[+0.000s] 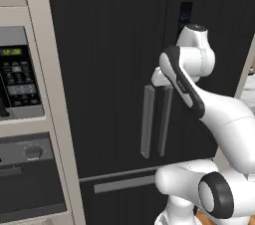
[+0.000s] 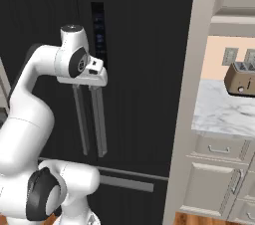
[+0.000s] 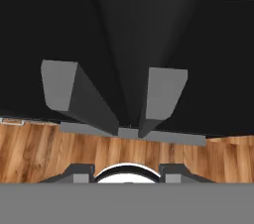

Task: Open the fridge, grab two sodas, and place both sodas inside the bowl with ice on the dining counter.

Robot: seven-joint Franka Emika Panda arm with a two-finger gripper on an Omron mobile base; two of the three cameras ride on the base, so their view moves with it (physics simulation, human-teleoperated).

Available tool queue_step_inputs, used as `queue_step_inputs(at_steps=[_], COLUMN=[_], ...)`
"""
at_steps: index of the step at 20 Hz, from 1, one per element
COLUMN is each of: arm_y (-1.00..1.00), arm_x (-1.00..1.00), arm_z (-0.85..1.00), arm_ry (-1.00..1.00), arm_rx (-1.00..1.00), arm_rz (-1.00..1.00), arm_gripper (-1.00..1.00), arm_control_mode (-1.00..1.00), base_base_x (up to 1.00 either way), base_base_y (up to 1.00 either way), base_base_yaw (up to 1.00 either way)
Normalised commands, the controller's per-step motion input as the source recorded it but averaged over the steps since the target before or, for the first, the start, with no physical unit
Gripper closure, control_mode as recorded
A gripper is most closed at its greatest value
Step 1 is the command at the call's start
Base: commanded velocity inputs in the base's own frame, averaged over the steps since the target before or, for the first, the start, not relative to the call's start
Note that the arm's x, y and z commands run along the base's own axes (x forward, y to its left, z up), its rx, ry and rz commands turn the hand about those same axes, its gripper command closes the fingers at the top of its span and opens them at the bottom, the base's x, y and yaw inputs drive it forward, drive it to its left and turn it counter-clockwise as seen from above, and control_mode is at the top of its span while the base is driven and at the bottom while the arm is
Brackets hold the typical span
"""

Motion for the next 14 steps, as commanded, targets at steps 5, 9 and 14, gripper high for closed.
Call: queue_step_inputs(at_steps=[5,9,14], arm_y=[0.0,0.0,0.0], arm_x=[0.0,0.0,0.0], arm_z=[0.0,0.0,0.0], arm_ry=[0.0,0.0,0.0], arm_rx=[0.0,0.0,0.0], arm_rz=[0.0,0.0,0.0], arm_gripper=[-1.0,-1.0,-1.0], arm_control_mode=[1.0,1.0,1.0], base_base_x=[-0.44,-0.72,-0.44], base_base_y=[-0.09,-0.19,-0.25], base_base_yaw=[0.0,0.0,0.0])
